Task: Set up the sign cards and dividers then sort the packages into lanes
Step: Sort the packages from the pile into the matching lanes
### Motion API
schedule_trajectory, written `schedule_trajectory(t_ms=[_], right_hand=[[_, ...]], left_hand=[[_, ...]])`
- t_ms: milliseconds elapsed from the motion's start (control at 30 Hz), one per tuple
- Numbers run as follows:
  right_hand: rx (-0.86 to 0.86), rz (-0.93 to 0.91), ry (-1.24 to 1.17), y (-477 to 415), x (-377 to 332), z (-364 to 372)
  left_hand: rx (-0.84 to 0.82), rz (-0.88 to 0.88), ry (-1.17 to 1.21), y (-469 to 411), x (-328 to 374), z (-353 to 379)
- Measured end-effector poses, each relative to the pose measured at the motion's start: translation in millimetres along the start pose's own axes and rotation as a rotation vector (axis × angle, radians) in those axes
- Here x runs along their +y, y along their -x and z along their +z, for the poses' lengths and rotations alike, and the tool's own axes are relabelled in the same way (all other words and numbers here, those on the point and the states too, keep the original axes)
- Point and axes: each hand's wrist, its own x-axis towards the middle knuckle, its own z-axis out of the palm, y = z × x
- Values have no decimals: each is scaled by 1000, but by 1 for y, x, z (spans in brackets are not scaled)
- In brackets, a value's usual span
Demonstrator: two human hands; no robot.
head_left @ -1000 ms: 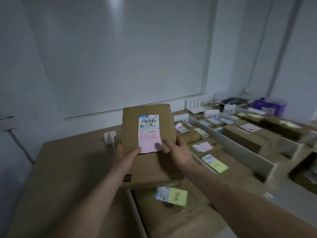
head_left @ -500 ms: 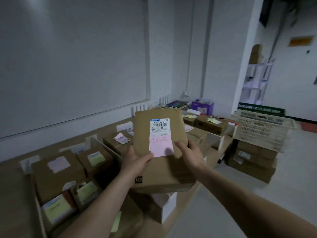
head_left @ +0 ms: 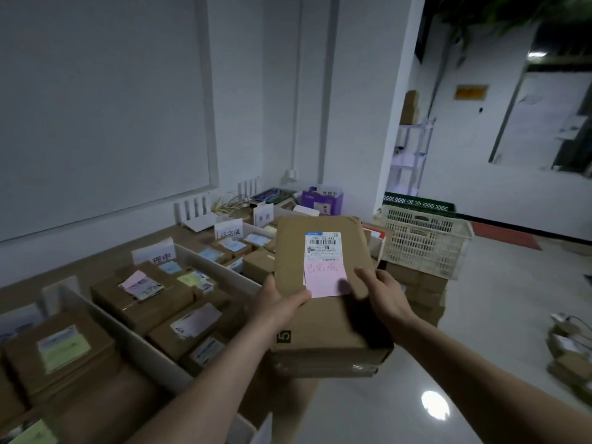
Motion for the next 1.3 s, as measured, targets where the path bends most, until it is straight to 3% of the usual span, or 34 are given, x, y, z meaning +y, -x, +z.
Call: schedule_trajectory(t_ms=[333, 767, 1300], right_hand=[[-62, -32, -12, -122, 9, -13], [-423, -78, 48, -304, -7, -14], [-729, -58, 151, -445, -41, 76]], left_hand=[[68, 10, -27, -85, 25, 52], [333, -60, 57, -187, 66, 112], [537, -227, 17, -309, 49, 87]])
